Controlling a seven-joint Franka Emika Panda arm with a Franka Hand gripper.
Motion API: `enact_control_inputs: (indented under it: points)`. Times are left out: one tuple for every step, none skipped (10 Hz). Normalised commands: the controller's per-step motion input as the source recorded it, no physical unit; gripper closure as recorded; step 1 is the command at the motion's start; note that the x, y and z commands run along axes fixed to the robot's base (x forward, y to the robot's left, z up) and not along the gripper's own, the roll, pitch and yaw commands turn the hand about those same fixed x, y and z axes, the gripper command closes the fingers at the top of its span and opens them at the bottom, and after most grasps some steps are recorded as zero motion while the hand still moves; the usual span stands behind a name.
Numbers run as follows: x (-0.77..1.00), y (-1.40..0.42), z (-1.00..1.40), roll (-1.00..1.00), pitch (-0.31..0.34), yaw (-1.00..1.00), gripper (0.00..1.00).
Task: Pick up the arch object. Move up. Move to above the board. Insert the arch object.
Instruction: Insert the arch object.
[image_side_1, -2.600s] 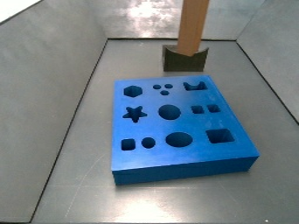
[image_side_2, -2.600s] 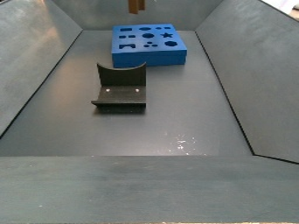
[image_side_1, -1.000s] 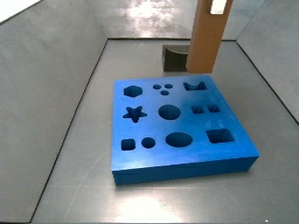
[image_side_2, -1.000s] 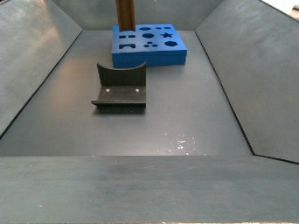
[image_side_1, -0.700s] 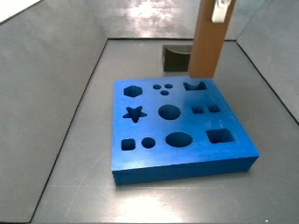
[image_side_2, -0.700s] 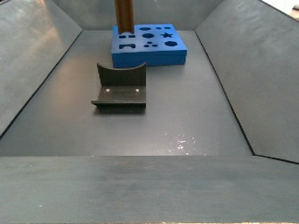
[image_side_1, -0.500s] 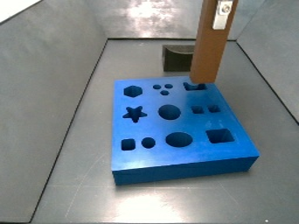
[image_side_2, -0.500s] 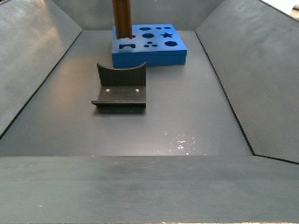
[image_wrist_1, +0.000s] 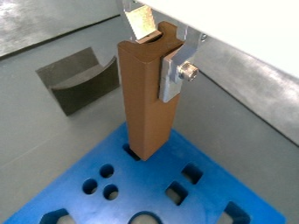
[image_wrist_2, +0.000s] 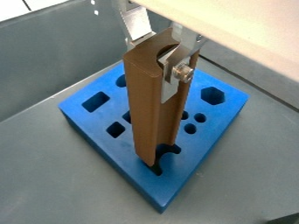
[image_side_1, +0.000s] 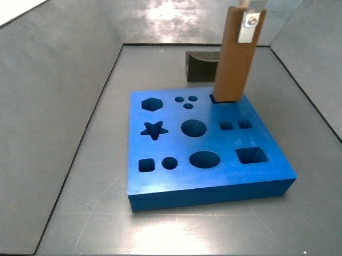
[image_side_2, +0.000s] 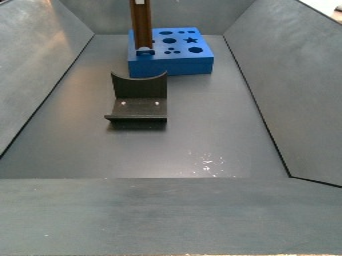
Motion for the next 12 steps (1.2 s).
enact_control_inputs:
  points:
    - [0.00,0.00,-0.02,0.00,0.000,0.00,1.00]
    - [0.00,0.04,-0.06,0.00,0.000,0.00,1.00]
    - [0.00,0.06,-0.13,0.00,0.000,0.00,1.00]
    - [0.08,0.07,-0.15,0.00,0.000,0.00,1.00]
    - [0.15,0.11,-0.16,0.00,0.014,0.00,1.00]
    - [0.12,0.10,-0.19,0.00,0.024,0.00,1.00]
    - [0.07,0.09,-0.24,0.00,0.024,0.00,1.00]
    - [0.00,0.06,-0.29,0.00,0.019,0.00,1.00]
    - [-0.06,0.00,-0.39,0.08,0.019,0.01,1.00]
    - [-0.10,-0.05,-0.47,0.10,0.000,0.00,1.00]
    - [-0.10,-0.12,-0.52,0.11,0.000,0.00,1.00]
    - [-0.04,-0.08,-0.48,0.07,0.000,0.00,1.00]
